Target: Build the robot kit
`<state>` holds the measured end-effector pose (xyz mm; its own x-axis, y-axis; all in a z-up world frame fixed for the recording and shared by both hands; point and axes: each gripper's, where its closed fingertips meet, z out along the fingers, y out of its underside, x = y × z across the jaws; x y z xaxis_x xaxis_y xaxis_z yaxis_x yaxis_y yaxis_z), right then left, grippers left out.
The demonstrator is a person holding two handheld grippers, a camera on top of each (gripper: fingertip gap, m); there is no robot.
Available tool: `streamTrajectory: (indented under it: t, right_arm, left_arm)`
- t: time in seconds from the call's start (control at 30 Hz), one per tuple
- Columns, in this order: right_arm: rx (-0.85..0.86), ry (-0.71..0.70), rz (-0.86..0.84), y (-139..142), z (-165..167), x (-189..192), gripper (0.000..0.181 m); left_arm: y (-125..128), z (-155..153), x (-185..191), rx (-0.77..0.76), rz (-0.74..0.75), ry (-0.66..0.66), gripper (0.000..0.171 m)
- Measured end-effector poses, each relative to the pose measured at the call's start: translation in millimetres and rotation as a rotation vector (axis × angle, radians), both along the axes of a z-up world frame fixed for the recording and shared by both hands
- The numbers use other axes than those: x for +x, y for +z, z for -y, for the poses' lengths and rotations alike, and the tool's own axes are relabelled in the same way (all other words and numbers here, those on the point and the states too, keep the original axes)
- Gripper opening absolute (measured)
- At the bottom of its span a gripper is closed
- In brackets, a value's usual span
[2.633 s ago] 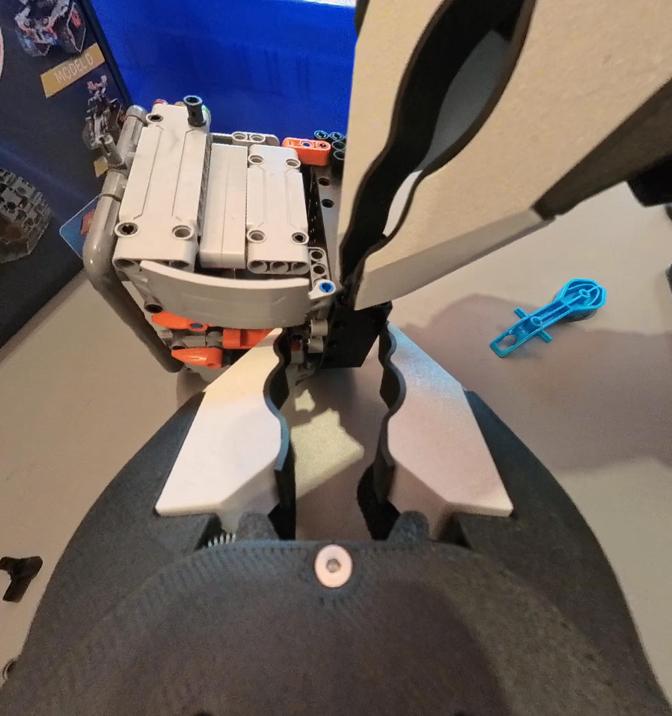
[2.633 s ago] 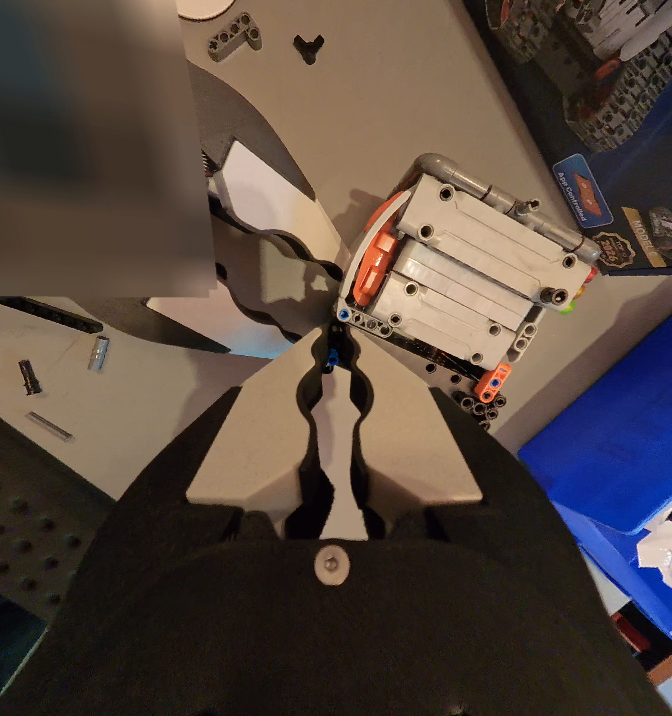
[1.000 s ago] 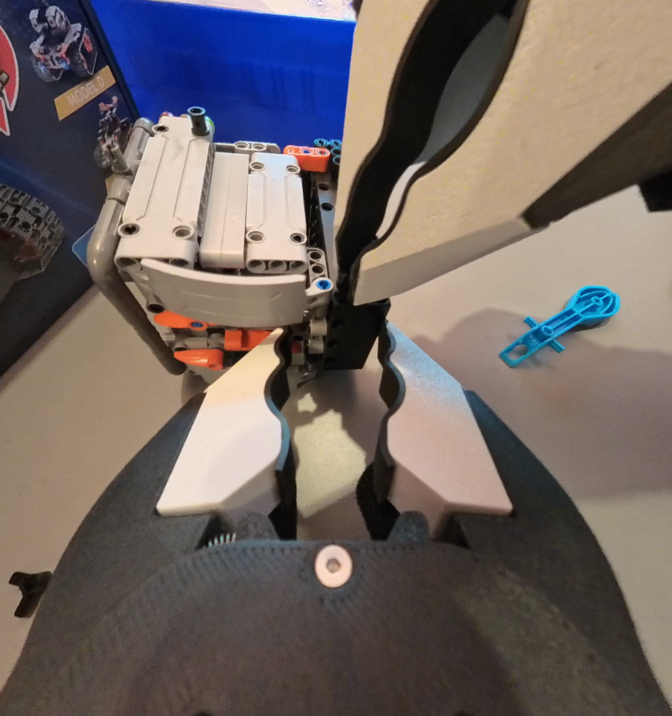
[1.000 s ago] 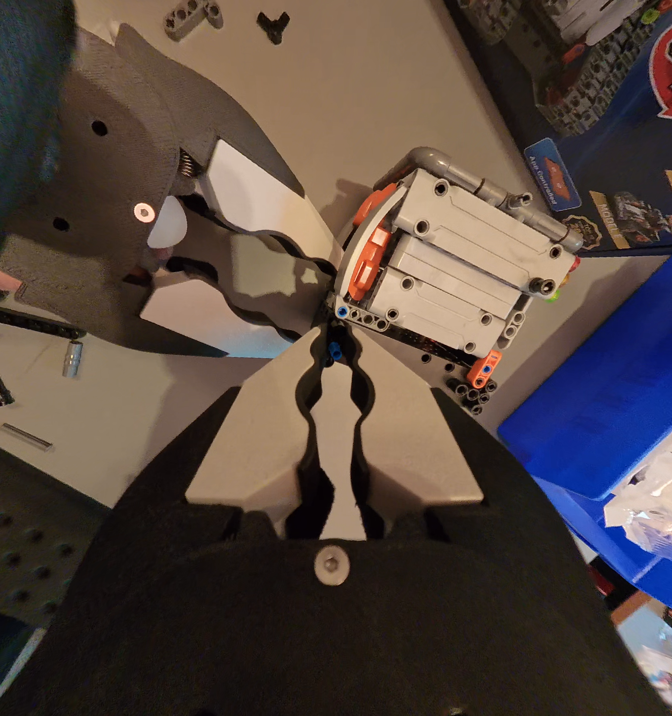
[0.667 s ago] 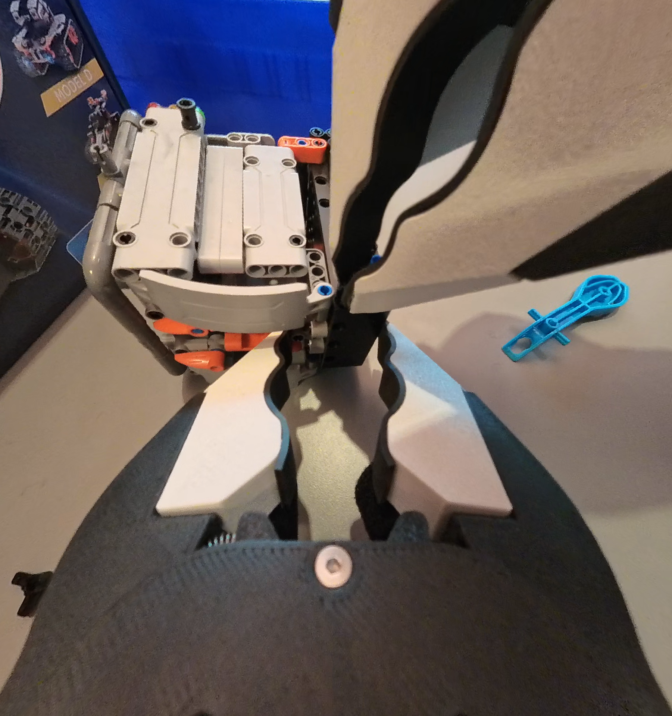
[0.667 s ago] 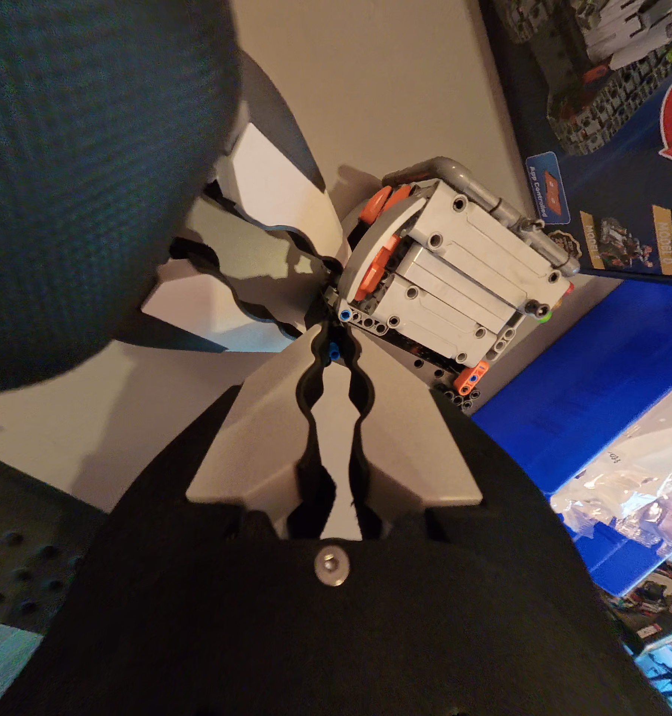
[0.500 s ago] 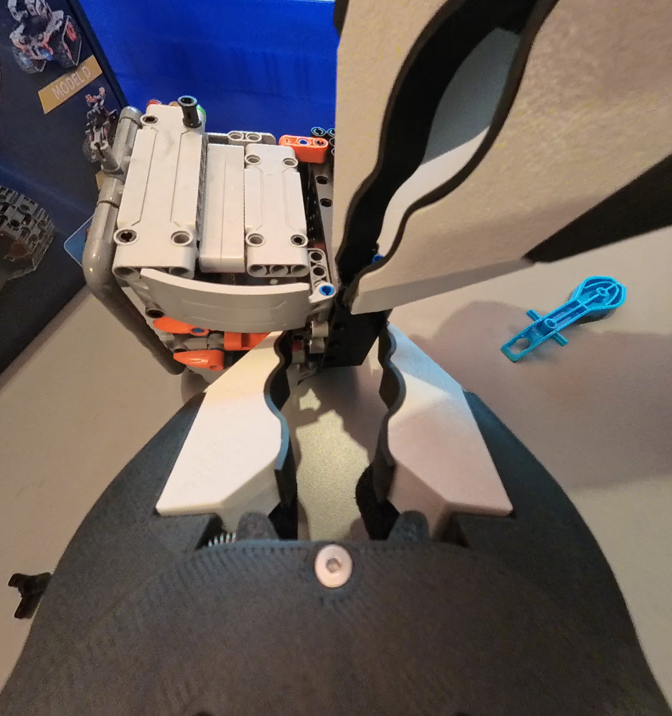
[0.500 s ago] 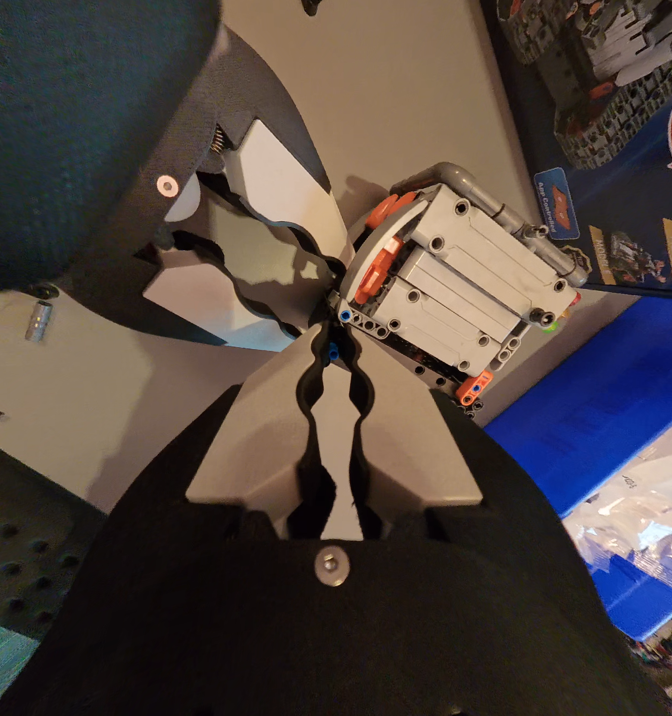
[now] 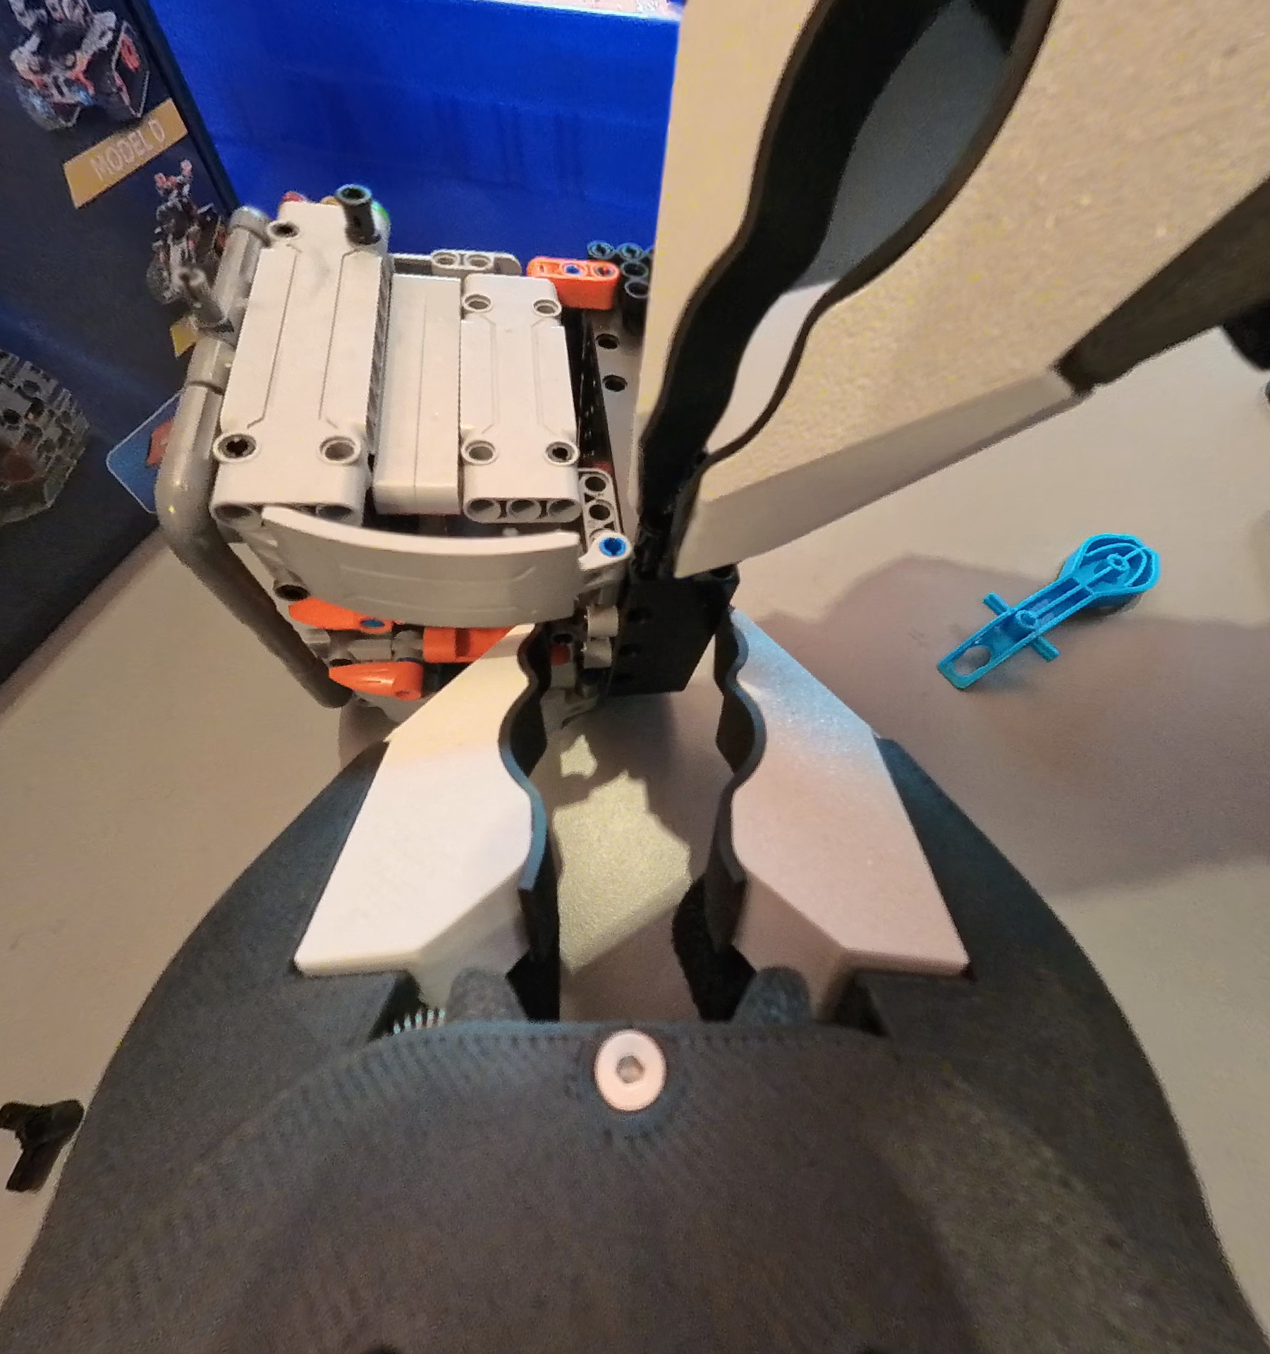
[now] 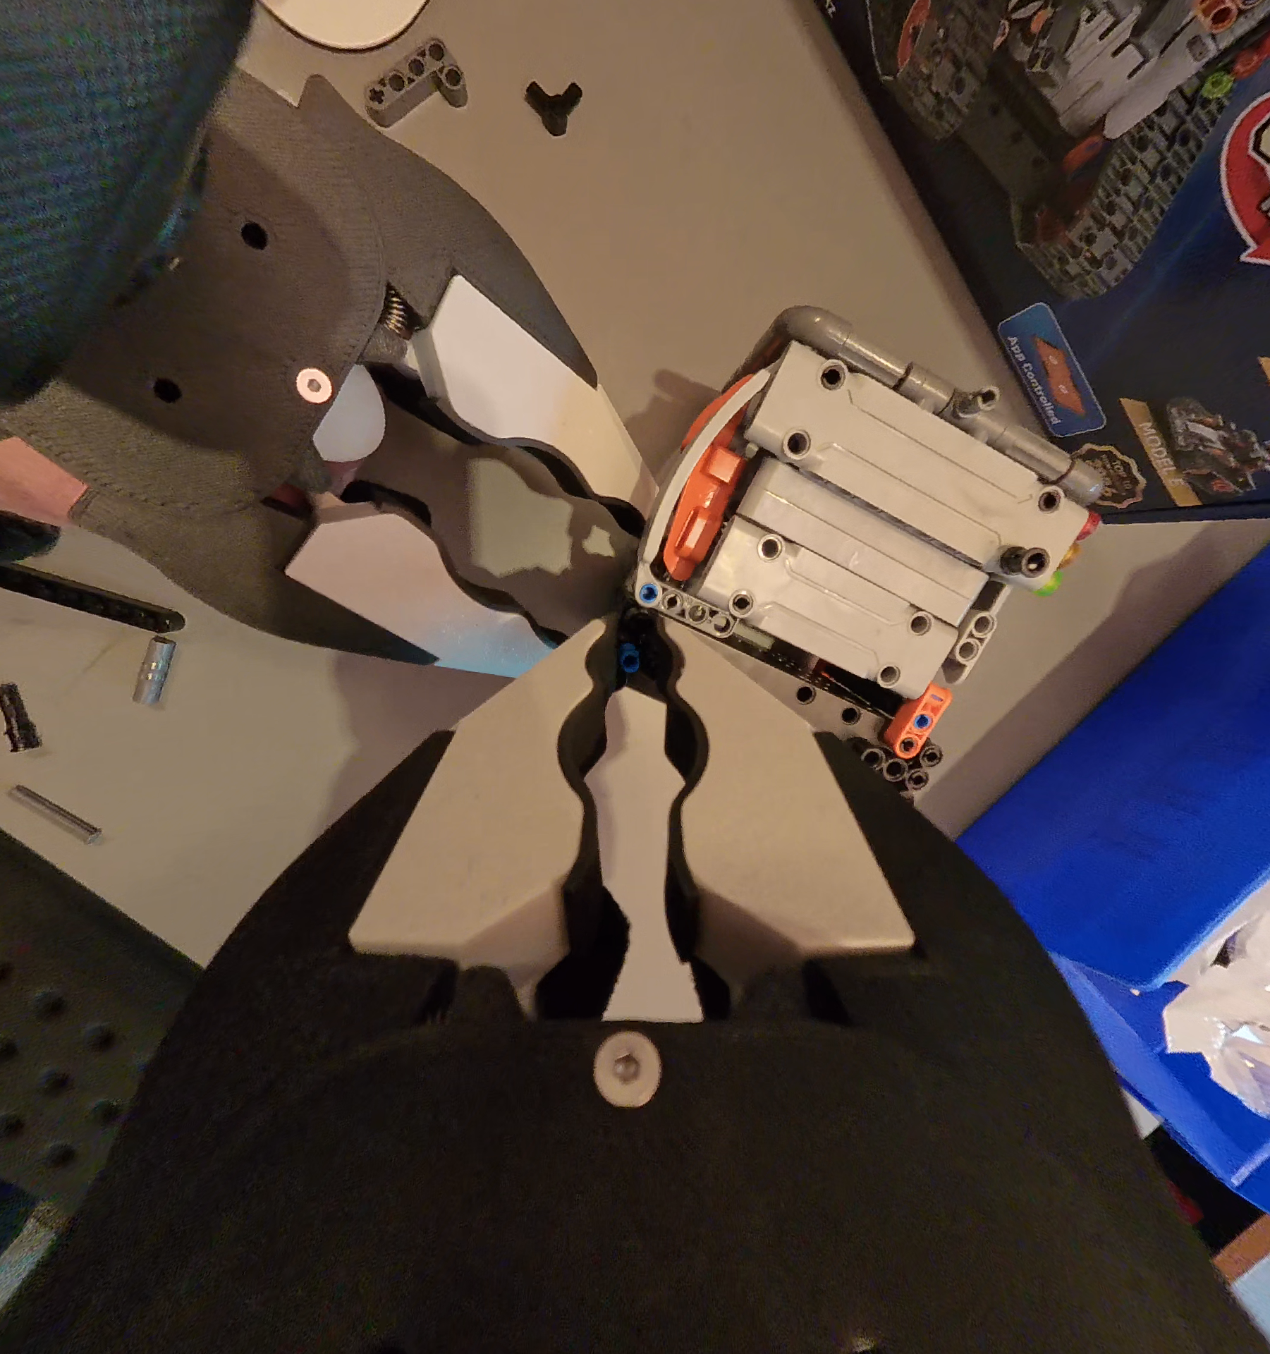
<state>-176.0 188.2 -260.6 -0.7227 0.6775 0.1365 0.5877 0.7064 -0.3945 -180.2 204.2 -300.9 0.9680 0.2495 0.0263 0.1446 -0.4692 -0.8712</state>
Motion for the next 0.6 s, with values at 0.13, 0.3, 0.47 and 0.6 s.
streamTrajectory:
  t: [0.13,0.3,0.47,0.6]
  right_arm:
    - [-0.002,-0.025,0.013,-0.7,0.0,-1.1,0.004]
    - [0.087,0.001,-0.007,-1.8,-0.3,-0.4,0.004]
    - [0.184,0.084,-0.054,-2.6,-0.1,-0.3,0.004]
    - [0.215,0.131,-0.05,-3.1,-0.7,0.1,0.004]
  left_arm:
    - [0.0,-0.2,-0.2,-0.001,-0.005,0.002,0.043]
    - [-0.5,-0.3,-0.3,-0.006,-0.009,0.005,0.043]
    - [-0.8,-0.2,-1.0,-0.007,-0.003,0.009,0.043]
    - [-1.3,-0.5,-0.7,-0.011,-0.008,0.01,0.043]
